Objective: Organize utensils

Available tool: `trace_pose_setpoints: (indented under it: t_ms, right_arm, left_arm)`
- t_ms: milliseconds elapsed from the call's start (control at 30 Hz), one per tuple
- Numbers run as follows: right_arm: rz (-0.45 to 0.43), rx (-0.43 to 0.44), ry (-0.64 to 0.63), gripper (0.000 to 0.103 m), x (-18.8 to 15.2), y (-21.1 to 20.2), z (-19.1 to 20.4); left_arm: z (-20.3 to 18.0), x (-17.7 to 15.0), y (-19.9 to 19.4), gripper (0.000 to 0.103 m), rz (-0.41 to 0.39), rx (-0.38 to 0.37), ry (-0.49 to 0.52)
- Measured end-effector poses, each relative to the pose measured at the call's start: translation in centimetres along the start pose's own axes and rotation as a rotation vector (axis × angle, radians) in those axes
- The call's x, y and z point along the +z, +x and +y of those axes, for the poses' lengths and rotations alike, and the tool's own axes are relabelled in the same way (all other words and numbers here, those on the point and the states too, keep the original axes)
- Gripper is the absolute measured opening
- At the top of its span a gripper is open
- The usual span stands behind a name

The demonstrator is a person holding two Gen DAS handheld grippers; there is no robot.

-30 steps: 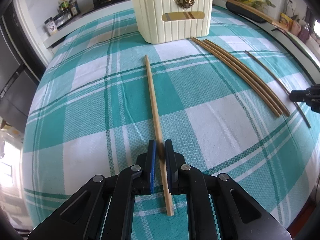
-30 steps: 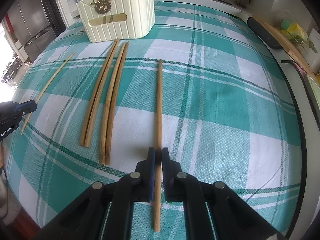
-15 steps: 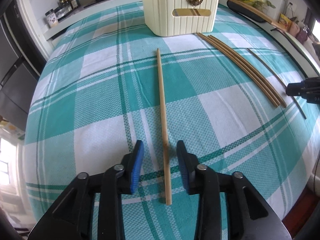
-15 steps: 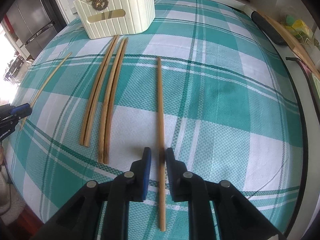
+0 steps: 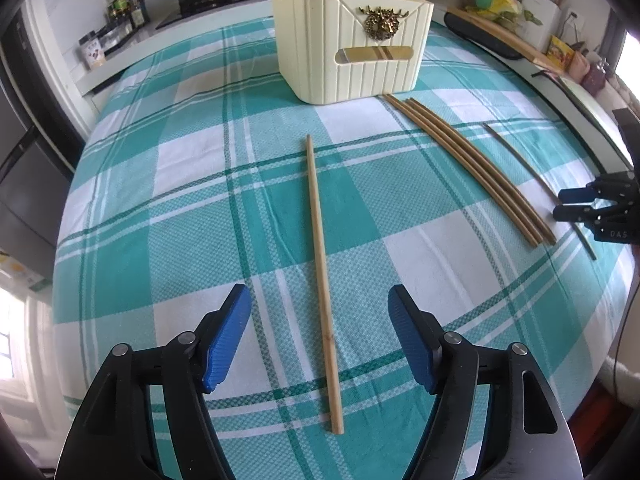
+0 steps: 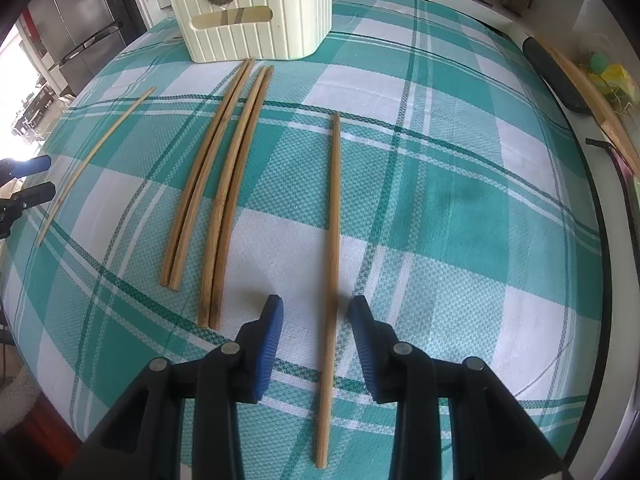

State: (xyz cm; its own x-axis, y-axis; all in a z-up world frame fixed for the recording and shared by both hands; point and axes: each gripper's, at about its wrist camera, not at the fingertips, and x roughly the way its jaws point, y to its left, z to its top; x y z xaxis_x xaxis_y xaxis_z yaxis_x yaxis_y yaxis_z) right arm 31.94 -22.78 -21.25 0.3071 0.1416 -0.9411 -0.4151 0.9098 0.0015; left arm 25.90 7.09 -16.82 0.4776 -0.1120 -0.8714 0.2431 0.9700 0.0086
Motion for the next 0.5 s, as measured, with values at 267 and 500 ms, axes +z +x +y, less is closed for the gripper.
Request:
trace_pose_setpoints:
  t_ms: [267,500]
  right_arm:
    - [0.003,-0.002,0.0,0.036,0.1,0.0,0.1]
    - [0.0,0.002,0.011,0.036,0.1,0.0,0.1]
  left_arm:
    - [0.2,0.3,0.2,0.073,0.013,0.002,0.008]
    - [1.3,0.2,0.2,0.073,0.019,0.001,-0.011]
